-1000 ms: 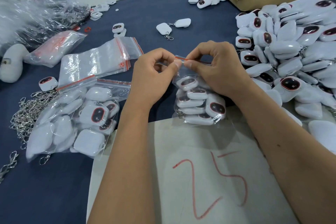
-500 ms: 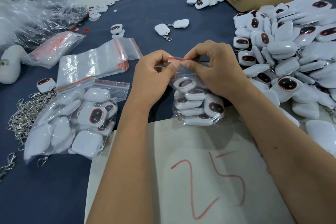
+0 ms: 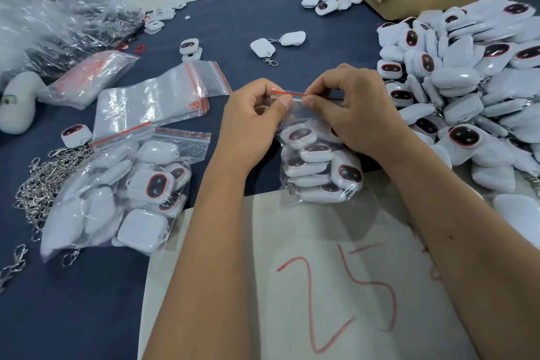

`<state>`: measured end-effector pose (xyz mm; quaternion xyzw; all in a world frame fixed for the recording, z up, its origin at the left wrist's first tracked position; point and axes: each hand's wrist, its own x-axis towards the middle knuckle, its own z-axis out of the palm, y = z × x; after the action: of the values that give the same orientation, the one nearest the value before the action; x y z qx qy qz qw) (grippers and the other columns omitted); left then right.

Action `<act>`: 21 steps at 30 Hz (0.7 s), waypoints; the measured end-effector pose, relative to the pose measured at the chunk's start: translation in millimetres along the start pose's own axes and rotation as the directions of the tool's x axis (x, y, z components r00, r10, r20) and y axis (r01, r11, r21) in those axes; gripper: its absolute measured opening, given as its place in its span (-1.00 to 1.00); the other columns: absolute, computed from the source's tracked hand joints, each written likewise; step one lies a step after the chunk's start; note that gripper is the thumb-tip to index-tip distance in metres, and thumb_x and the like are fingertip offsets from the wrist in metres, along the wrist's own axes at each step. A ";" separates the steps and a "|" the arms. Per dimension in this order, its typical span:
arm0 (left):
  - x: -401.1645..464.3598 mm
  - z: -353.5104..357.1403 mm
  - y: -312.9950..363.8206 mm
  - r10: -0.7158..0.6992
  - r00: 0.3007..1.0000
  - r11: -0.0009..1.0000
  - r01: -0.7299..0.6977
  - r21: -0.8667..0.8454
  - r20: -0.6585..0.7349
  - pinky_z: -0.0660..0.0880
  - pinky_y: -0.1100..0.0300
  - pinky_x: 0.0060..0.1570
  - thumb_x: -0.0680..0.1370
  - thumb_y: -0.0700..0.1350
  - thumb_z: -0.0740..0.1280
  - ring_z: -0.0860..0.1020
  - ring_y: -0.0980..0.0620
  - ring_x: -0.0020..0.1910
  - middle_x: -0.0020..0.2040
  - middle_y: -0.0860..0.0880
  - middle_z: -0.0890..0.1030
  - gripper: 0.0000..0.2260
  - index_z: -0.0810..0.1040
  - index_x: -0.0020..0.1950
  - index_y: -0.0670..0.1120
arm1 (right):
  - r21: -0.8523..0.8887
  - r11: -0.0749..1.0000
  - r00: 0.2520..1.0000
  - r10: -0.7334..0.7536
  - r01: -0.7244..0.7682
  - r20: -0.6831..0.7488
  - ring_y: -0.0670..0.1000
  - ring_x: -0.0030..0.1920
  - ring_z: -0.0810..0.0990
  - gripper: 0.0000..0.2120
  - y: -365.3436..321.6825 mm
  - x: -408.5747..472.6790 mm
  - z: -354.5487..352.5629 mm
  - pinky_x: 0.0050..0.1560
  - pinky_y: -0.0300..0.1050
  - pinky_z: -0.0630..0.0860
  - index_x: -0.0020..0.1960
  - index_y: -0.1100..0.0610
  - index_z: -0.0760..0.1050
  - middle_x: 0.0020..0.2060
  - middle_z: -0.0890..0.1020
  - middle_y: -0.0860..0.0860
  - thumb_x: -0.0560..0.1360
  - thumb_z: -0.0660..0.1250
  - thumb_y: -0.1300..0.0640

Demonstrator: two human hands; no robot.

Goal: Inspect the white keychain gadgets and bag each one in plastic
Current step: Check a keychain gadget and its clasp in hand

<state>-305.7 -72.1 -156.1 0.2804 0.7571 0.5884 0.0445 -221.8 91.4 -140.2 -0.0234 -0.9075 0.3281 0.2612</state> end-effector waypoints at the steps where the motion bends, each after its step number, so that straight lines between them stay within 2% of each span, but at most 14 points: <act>1: 0.1 -0.3 -0.1 0.001 1.000 1.000 -0.001 0.001 0.008 0.60 0.09 -0.05 0.59 -0.24 0.40 0.68 -0.03 -0.16 -0.13 -0.15 0.70 -0.94 0.63 -0.07 -0.19 | 0.013 1.000 1.000 -0.007 0.007 0.008 -0.13 -0.16 0.52 -0.92 -0.2 -0.3 0.0 -0.04 -0.38 0.41 -0.04 0.16 0.71 -0.24 0.54 -0.23 0.54 0.52 0.14; 6: -0.2 -1.0 -1.1 0.014 1.000 0.999 -0.014 0.040 0.014 0.60 -0.03 -0.04 0.57 -0.26 0.43 0.65 -0.03 -0.19 -0.19 -0.07 0.70 -0.92 0.65 -0.12 -0.14 | 0.012 1.000 0.999 -0.011 0.010 0.038 -0.29 -0.21 0.56 -0.92 3.4 -0.2 0.3 -0.08 -0.47 0.36 -0.05 0.12 0.72 -0.26 0.57 -0.30 0.54 0.53 0.11; 9: -0.5 -2.1 -1.2 0.003 1.000 1.000 -0.003 0.027 -0.001 0.63 -0.03 -0.02 0.57 -0.28 0.41 0.69 -0.05 -0.16 -0.19 -0.07 0.72 -0.90 0.63 -0.13 -0.15 | 0.024 0.999 0.999 0.028 -0.030 0.047 -0.21 -0.36 0.59 -0.94 6.7 -0.5 -0.8 -0.16 -0.41 0.40 -0.06 0.13 0.70 -0.27 0.60 -0.19 0.55 0.51 0.15; 14: -1.1 -0.9 0.5 -0.008 1.000 1.000 0.008 0.017 -0.009 0.63 -0.14 0.04 0.58 -0.25 0.40 0.70 -0.10 -0.11 -0.15 -0.08 0.73 -0.93 0.63 -0.11 -0.18 | -0.051 0.999 1.000 0.013 -0.014 -0.008 -0.15 -0.22 0.52 -0.95 1.4 0.5 0.6 -0.08 -0.46 0.36 -0.05 0.14 0.72 -0.25 0.56 -0.16 0.54 0.50 0.16; 16: -1.0 -1.2 -0.5 -0.023 1.000 1.000 0.023 0.001 -0.016 0.61 -0.20 0.06 0.58 -0.24 0.40 0.70 -0.17 -0.08 -0.14 -0.10 0.74 -0.93 0.62 -0.11 -0.17 | -0.011 0.999 0.999 0.038 -0.038 -0.002 -0.15 -0.32 0.57 -0.95 1.8 0.0 -0.1 -0.13 -0.45 0.39 -0.07 0.13 0.71 -0.30 0.59 -0.18 0.55 0.50 0.16; 18: -1.7 -1.5 -1.2 -0.037 0.999 0.999 0.037 -0.037 -0.016 0.64 -0.17 0.05 0.59 -0.26 0.39 0.72 -0.13 -0.08 -0.14 -0.10 0.74 -0.93 0.62 -0.09 -0.19 | 0.053 0.996 0.998 0.068 -0.069 0.014 -0.15 -0.45 0.62 -0.92 4.4 -0.7 -0.9 -0.23 -0.42 0.44 -0.11 0.14 0.69 -0.39 0.63 -0.14 0.56 0.49 0.17; 21: -1.6 -2.0 -2.0 -0.059 0.998 0.995 0.057 -0.077 -0.022 0.66 0.04 -0.04 0.60 -0.27 0.38 0.73 0.02 -0.13 -0.16 -0.05 0.75 -0.93 0.61 -0.07 -0.21 | 0.054 0.997 0.998 0.063 -0.063 -0.005 -0.16 -0.49 0.62 -0.91 6.3 -0.5 -2.1 -0.26 -0.43 0.44 -0.13 0.15 0.67 -0.40 0.61 -0.16 0.56 0.48 0.21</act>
<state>-305.9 -74.9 -157.7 0.2492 0.7425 0.6185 0.0630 -221.2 97.5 -142.9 -0.0460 -0.8963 0.3603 0.2542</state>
